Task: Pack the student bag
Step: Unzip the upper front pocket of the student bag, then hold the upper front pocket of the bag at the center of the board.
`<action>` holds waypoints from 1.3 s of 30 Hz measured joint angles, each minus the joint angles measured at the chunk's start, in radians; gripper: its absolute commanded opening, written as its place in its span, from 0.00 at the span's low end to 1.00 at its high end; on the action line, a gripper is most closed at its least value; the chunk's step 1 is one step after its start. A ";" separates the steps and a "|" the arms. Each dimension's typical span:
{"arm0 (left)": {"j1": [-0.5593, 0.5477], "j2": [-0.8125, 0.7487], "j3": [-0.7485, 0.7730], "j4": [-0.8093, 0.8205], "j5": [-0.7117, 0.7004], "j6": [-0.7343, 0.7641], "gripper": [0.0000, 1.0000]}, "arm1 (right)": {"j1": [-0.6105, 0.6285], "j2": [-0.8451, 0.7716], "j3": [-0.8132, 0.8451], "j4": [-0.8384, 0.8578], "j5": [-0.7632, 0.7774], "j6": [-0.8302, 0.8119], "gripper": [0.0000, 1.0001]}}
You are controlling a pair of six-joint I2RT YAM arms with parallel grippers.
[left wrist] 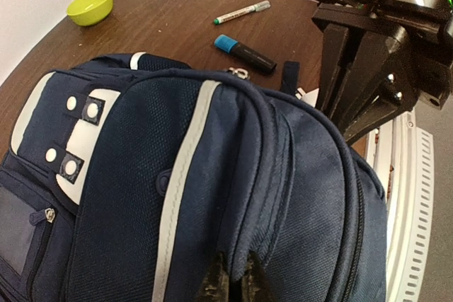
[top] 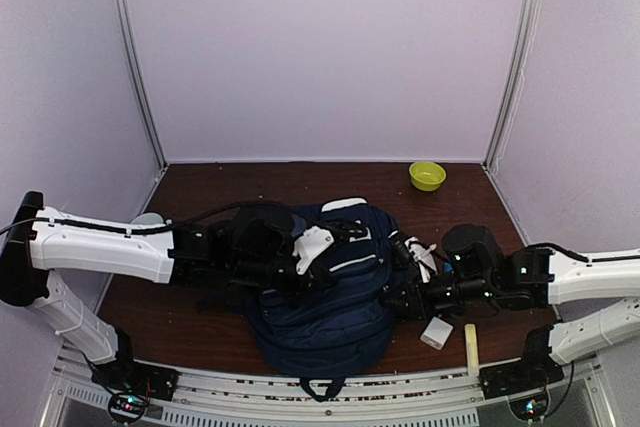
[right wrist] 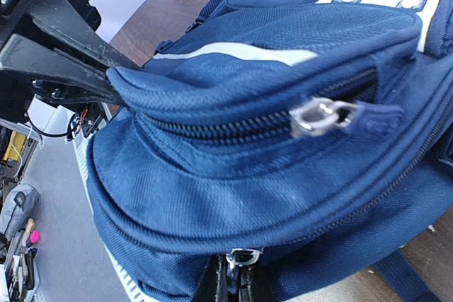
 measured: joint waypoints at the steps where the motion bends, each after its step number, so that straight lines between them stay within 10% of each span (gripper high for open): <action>1: 0.000 0.002 0.000 0.000 0.002 -0.003 0.00 | 0.007 0.011 0.000 0.008 0.005 0.006 0.00; 20: 0.004 0.008 0.008 -0.042 0.018 -0.005 0.00 | 0.051 0.105 0.015 0.046 0.045 0.014 0.00; 30: 0.006 -0.034 0.023 -0.071 0.041 0.074 0.52 | 0.056 0.106 -0.008 0.077 0.065 0.011 0.00; 39: 0.006 -0.186 -0.087 -0.086 0.019 0.133 0.64 | -0.005 0.087 -0.014 0.069 0.066 -0.032 0.00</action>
